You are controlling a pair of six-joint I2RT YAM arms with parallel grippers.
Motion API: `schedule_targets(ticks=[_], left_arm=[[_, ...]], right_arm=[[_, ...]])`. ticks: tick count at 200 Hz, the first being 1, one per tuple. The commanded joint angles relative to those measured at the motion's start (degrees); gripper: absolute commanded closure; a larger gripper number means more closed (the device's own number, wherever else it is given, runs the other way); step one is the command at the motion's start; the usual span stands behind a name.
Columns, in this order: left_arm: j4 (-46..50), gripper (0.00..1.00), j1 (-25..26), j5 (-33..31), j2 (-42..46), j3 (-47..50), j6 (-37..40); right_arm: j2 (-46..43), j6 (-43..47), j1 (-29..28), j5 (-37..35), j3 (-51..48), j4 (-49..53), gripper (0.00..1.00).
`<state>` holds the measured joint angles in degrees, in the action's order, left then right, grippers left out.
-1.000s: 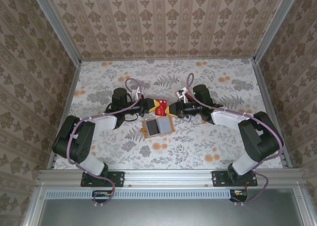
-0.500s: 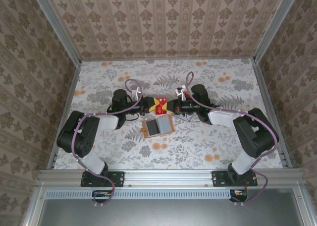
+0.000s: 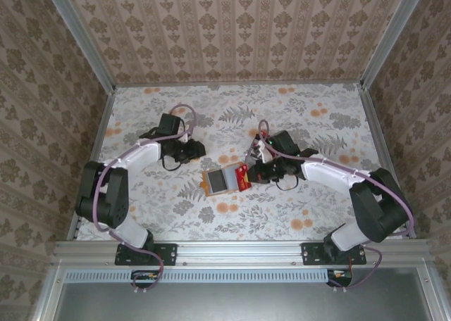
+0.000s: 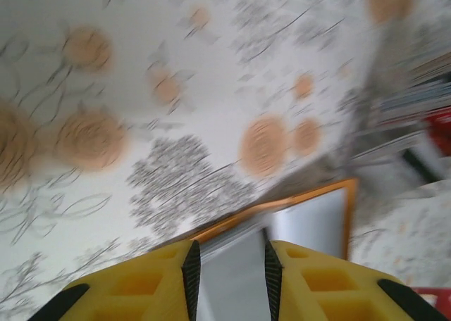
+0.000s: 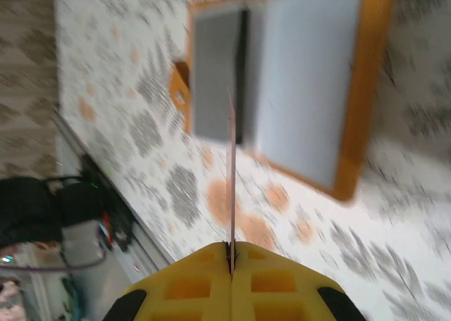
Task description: Put the credit cards into the card holder
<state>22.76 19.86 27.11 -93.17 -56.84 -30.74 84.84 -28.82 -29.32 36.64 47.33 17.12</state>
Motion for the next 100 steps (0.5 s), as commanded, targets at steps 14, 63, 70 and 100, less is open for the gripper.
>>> schedule_targets(ticks=[14,63,70,100], left_arm=[[9.90,0.70,1.75,-3.13,-6.09,-4.58,7.73],[10.30,0.72,2.76,-3.30,-7.82,-4.02,8.62],[10.37,0.72,3.10,-3.30,-7.70,-3.75,8.63],[9.19,0.72,4.62,-3.12,-7.21,-1.81,7.93]], right_arm=[[-3.44,7.40,-1.79,-3.18,-1.07,16.11,1.00],[1.24,5.25,-2.80,-2.64,-2.46,14.03,1.00],[2.16,4.74,-3.27,-2.80,-1.96,13.99,1.00],[5.81,3.08,-3.81,-5.30,0.97,9.60,1.00]])
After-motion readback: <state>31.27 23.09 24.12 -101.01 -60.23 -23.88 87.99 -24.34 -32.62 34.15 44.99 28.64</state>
